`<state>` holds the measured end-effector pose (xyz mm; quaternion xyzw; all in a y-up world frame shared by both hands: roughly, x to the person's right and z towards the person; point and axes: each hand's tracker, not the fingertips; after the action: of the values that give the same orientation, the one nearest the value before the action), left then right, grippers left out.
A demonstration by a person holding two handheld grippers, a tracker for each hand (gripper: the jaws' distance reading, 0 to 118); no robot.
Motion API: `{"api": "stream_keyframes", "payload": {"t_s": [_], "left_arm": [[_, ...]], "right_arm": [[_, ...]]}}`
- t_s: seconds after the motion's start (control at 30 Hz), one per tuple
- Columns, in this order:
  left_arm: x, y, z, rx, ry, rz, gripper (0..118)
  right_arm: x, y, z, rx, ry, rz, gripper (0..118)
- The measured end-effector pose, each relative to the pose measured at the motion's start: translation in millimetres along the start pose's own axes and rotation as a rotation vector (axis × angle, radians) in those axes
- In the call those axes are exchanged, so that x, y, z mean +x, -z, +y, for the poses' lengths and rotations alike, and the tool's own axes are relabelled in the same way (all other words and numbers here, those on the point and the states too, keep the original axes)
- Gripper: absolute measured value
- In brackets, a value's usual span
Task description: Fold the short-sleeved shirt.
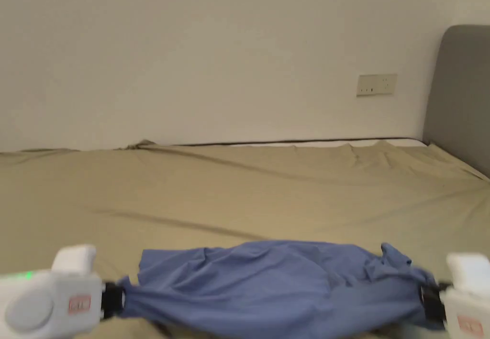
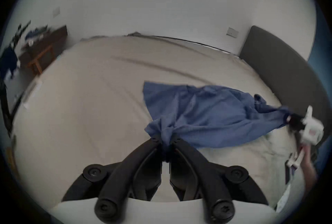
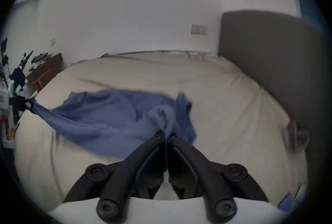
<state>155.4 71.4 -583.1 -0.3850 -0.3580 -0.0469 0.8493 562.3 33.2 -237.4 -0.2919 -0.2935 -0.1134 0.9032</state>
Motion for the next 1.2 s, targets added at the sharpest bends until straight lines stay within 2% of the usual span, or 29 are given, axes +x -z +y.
{"api": "stream_keyframes", "payload": {"t_s": [0.07, 0.2, 0.43, 0.57, 0.67, 0.73, 0.83, 0.87, 0.9, 0.93, 0.97, 1.0, 1.03, 1.07, 1.1, 1.13, 1.2], "left_arm": [[-5, -12, -31, 0.001, -0.028, 0.006, 3], [-3, -48, -89, -0.026, 0.045, 0.076, 3], [-13, -127, -160, -0.075, -0.007, 0.065, 3], [0, -172, -202, -0.138, 0.064, 0.109, 3], [8, -188, -234, -0.208, 0.124, 0.131, 3], [10, -191, -251, -0.262, 0.162, 0.15, 3], [3, -186, -271, -0.335, 0.109, 0.137, 3], [0, -184, -275, -0.35, 0.082, 0.131, 6], [-2, -181, -277, -0.36, 0.06, 0.125, 16], [-3, -180, -279, -0.389, 0.055, 0.163, 49], [-3, -182, -282, -0.403, 0.079, 0.217, 77], [-3, -186, -283, -0.409, 0.096, 0.232, 82], [-3, -197, -284, -0.396, 0.097, 0.227, 82], [-4, -211, -284, -0.39, 0.084, 0.223, 82], [-5, -223, -284, -0.384, 0.066, 0.226, 82], [-4, -243, -285, -0.37, 0.026, 0.243, 82], [0, -282, -287, -0.316, -0.025, 0.272, 80]], "right_arm": [[5, -11, -38, -0.025, 0.019, -0.002, 4], [9, -61, -91, -0.044, 0.023, -0.002, 4], [37, -171, -132, -0.044, 0.036, 0.053, 4], [46, -226, -159, -0.064, 0.022, 0.057, 4], [49, -258, -184, -0.12, 0.022, 0.061, 4], [47, -269, -199, -0.182, -0.019, 0.057, 4], [48, -270, -224, -0.271, -0.037, 0.062, 4], [47, -267, -231, -0.283, -0.043, 0.053, 4], [46, -264, -235, -0.287, -0.045, 0.049, 4], [42, -261, -234, -0.291, -0.054, 0.048, 4], [40, -258, -231, -0.302, -0.065, 0.036, 20], [40, -258, -227, -0.311, -0.065, 0.027, 69], [38, -260, -222, -0.315, -0.059, 0.019, 118], [38, -264, -219, -0.34, -0.051, 0.04, 117], [37, -283, -210, -0.232, -0.033, 0.081, 117], [37, -296, -203, -0.262, -0.011, 0.051, 117], [36, -323, -192, -0.26, 0.033, 0.062, 118]]}}
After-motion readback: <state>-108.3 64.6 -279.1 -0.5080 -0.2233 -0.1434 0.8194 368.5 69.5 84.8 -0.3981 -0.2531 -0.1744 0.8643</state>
